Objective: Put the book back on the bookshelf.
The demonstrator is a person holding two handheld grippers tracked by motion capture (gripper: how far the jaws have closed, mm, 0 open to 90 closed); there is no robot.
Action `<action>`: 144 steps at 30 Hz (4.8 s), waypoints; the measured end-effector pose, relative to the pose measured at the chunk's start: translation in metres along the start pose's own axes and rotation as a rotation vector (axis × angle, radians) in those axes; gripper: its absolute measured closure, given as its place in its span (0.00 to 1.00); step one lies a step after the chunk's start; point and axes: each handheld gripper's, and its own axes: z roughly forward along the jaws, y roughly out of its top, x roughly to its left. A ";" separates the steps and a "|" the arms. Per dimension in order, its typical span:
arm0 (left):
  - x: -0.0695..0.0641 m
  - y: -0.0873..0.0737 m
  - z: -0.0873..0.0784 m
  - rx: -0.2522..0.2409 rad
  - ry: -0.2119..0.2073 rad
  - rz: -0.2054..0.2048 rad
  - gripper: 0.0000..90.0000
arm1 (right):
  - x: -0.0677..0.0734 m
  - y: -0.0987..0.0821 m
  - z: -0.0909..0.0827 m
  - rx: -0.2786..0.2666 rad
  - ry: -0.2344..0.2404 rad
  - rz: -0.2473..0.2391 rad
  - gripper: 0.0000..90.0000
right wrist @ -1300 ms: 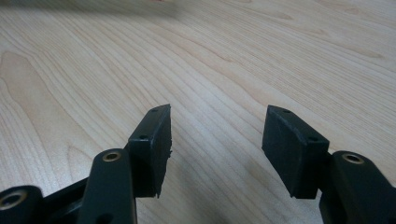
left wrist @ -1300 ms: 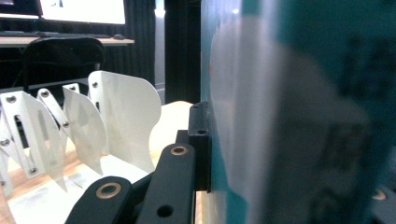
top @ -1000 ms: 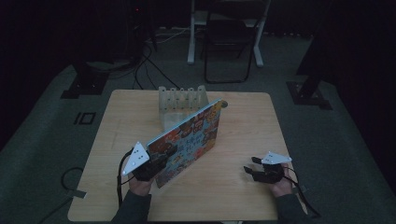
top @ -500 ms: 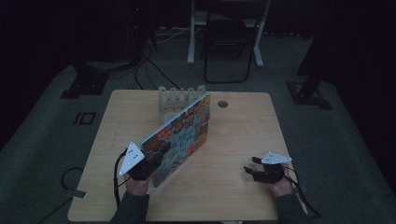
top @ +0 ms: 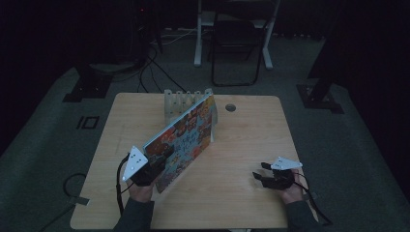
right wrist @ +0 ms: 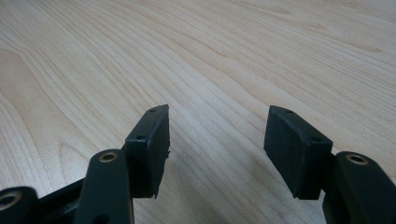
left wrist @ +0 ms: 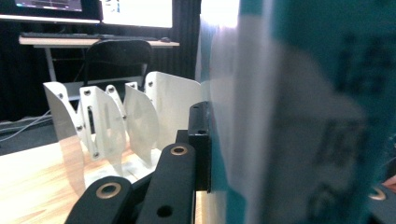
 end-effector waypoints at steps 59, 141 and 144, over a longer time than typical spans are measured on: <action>0.017 0.005 -0.023 -0.013 0.154 -0.022 0.90 | 0.003 0.002 0.007 0.078 -0.003 -0.035 0.27; 0.022 0.000 -0.004 0.001 0.343 -0.024 0.90 | 0.003 0.002 0.007 0.081 -0.001 -0.038 0.26; 0.021 0.000 -0.002 0.002 0.350 -0.021 0.90 | 0.003 0.003 0.007 0.081 -0.001 -0.037 0.26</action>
